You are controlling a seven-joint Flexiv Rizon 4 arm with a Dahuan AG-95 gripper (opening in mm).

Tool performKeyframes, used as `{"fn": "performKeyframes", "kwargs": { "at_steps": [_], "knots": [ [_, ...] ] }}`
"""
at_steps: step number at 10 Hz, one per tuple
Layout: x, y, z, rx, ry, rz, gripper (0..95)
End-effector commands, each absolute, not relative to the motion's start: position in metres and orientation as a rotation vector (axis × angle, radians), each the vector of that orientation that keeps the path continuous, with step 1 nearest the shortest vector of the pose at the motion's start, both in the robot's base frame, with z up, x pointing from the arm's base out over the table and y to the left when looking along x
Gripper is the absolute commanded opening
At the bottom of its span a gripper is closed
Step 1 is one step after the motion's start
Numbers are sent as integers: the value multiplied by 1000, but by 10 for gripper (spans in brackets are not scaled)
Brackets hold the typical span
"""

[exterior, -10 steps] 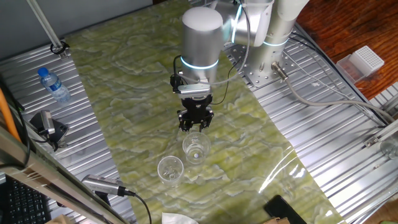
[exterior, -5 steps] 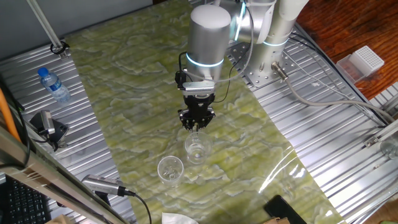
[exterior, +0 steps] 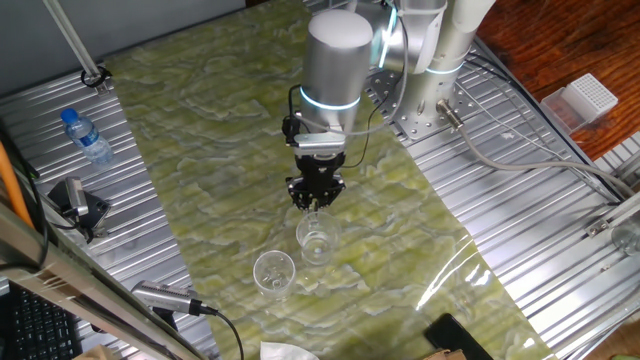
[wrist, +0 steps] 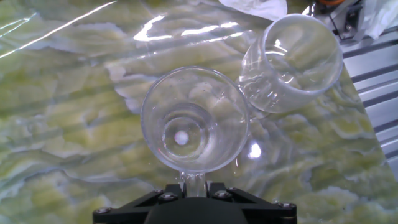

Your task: Pour the water from one cup into another empty cup

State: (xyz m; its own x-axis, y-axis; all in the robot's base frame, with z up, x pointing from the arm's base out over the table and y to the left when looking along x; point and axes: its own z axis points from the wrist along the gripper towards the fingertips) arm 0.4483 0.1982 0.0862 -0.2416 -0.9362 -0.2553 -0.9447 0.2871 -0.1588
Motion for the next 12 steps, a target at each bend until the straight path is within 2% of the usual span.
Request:
{"fn": "performKeyframes", "kwargs": {
  "at_steps": [1,3,4,12],
  "knots": [
    [449,200,81,-1720,2263,51,190],
    [449,200,80,-1711,2265,50,190],
    [449,200,80,-1701,2269,50,0],
    [450,199,88,-1672,2292,59,0]
  ]
}}
